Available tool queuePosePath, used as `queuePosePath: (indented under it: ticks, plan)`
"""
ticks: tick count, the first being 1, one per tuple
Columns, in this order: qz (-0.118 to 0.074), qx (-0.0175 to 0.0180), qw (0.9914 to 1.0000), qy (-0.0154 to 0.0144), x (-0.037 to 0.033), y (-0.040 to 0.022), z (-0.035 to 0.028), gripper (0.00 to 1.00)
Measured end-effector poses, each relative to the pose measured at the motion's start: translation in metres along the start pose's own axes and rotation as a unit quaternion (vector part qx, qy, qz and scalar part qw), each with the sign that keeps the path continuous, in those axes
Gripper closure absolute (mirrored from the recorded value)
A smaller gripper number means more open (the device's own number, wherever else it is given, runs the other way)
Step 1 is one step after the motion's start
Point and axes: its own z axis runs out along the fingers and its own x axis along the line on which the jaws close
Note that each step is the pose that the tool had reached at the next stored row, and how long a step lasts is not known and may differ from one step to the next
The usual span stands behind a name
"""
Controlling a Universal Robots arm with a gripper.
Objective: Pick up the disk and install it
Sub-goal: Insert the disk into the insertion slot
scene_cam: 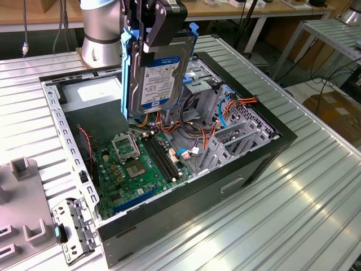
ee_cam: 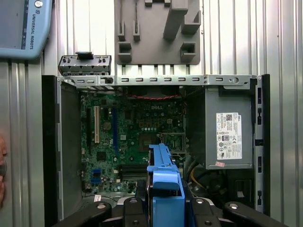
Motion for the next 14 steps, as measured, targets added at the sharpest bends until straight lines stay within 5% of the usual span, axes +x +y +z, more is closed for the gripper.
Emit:
queuePosePath:
  ticks: [4,14]
  plan:
    - [0.0,0.0,1.0,0.0,0.0002,0.0,0.0,0.63]
    - [0.0,0.0,1.0,0.0004,0.0177,-0.0011,-0.0002,0.63]
